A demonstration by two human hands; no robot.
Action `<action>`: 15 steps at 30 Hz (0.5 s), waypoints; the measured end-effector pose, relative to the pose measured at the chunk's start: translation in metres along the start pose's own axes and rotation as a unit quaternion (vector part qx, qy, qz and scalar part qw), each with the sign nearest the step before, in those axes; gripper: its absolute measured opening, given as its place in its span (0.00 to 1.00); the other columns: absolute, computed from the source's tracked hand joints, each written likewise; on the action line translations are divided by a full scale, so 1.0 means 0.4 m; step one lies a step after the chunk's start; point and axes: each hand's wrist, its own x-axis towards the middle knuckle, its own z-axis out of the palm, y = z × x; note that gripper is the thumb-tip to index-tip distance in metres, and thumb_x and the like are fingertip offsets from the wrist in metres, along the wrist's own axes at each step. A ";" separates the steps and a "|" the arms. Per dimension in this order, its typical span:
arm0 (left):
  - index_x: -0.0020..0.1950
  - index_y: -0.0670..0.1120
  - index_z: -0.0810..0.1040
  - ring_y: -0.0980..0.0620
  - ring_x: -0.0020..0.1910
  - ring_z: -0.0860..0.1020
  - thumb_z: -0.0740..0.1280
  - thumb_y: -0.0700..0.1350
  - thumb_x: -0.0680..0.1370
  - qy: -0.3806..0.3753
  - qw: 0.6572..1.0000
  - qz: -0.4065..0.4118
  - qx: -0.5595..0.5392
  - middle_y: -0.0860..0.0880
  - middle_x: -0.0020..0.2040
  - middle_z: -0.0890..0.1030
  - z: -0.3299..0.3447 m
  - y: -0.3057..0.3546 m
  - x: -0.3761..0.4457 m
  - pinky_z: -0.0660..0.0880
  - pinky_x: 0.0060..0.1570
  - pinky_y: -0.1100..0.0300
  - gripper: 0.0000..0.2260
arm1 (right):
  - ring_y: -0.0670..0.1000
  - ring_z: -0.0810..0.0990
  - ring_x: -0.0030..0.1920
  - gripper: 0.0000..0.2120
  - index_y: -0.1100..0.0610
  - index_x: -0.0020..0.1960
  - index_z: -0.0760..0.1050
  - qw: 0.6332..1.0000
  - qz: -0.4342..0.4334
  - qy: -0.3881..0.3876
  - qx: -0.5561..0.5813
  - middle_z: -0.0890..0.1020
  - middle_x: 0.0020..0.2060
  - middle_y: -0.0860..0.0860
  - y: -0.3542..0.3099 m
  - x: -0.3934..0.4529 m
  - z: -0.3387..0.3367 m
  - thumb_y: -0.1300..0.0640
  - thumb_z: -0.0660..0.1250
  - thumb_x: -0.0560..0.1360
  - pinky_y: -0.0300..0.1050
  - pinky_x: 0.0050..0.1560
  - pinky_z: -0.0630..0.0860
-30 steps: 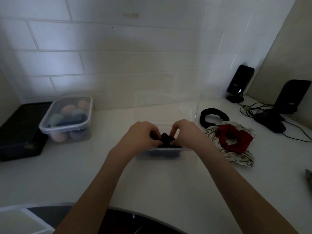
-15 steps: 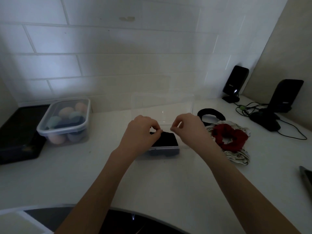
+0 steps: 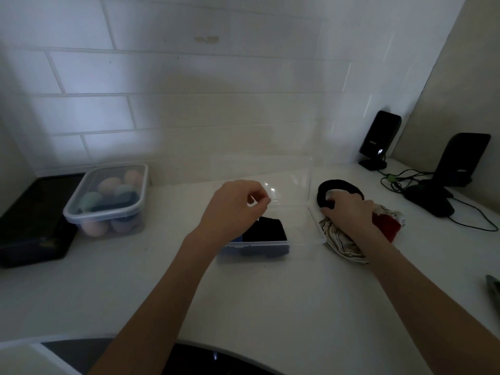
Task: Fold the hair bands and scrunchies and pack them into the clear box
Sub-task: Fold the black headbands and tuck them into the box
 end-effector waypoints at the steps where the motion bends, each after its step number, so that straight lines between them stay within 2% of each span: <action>1: 0.44 0.49 0.81 0.57 0.42 0.79 0.66 0.48 0.74 -0.012 1.000 -0.002 0.001 0.56 0.41 0.82 0.006 0.000 0.001 0.77 0.48 0.56 0.05 | 0.59 0.71 0.64 0.17 0.50 0.64 0.75 1.000 -0.007 0.020 0.005 0.78 0.61 0.53 -0.003 0.003 0.005 0.48 0.63 0.76 0.55 0.66 0.61; 3: 0.44 0.49 0.81 0.57 0.43 0.79 0.66 0.48 0.75 -0.038 0.999 -0.006 0.002 0.55 0.42 0.82 0.015 -0.002 0.002 0.78 0.49 0.54 0.06 | 0.58 0.72 0.62 0.16 0.51 0.62 0.77 0.995 -0.027 0.085 0.037 0.79 0.60 0.54 -0.012 0.007 0.004 0.50 0.64 0.77 0.54 0.64 0.61; 6: 0.45 0.50 0.81 0.58 0.42 0.79 0.66 0.48 0.75 -0.062 0.998 -0.008 0.008 0.54 0.42 0.82 0.027 -0.009 0.002 0.78 0.48 0.55 0.06 | 0.59 0.77 0.56 0.14 0.54 0.59 0.79 0.969 -0.062 0.187 0.149 0.82 0.54 0.57 -0.036 -0.009 -0.031 0.50 0.65 0.76 0.53 0.56 0.67; 8: 0.45 0.50 0.81 0.58 0.41 0.78 0.67 0.48 0.75 -0.059 0.998 -0.011 0.001 0.54 0.42 0.82 0.034 -0.009 0.004 0.78 0.46 0.57 0.05 | 0.55 0.79 0.47 0.13 0.58 0.55 0.80 0.939 -0.097 0.205 0.258 0.83 0.47 0.57 -0.061 -0.031 -0.076 0.51 0.66 0.76 0.51 0.49 0.73; 10: 0.48 0.51 0.80 0.58 0.40 0.78 0.69 0.49 0.73 -0.043 0.998 -0.018 -0.030 0.55 0.42 0.81 0.037 -0.002 0.006 0.78 0.45 0.57 0.05 | 0.51 0.77 0.40 0.11 0.60 0.49 0.80 0.905 -0.131 0.218 0.343 0.82 0.40 0.56 -0.096 -0.066 -0.125 0.52 0.67 0.76 0.47 0.44 0.74; 13: 0.57 0.54 0.74 0.58 0.44 0.78 0.73 0.52 0.70 0.005 0.994 -0.022 -0.107 0.56 0.48 0.79 0.035 0.020 0.010 0.78 0.45 0.58 0.18 | 0.42 0.74 0.33 0.07 0.56 0.43 0.77 0.866 -0.161 0.240 0.408 0.78 0.33 0.48 -0.154 -0.132 -0.188 0.52 0.67 0.75 0.35 0.35 0.70; 15: 0.63 0.55 0.69 0.59 0.49 0.76 0.75 0.53 0.67 0.031 0.991 -0.009 -0.133 0.56 0.55 0.75 0.027 0.039 0.014 0.77 0.45 0.62 0.27 | 0.38 0.74 0.32 0.05 0.53 0.42 0.77 0.852 -0.167 0.220 0.445 0.77 0.31 0.43 -0.182 -0.170 -0.224 0.52 0.68 0.74 0.28 0.33 0.70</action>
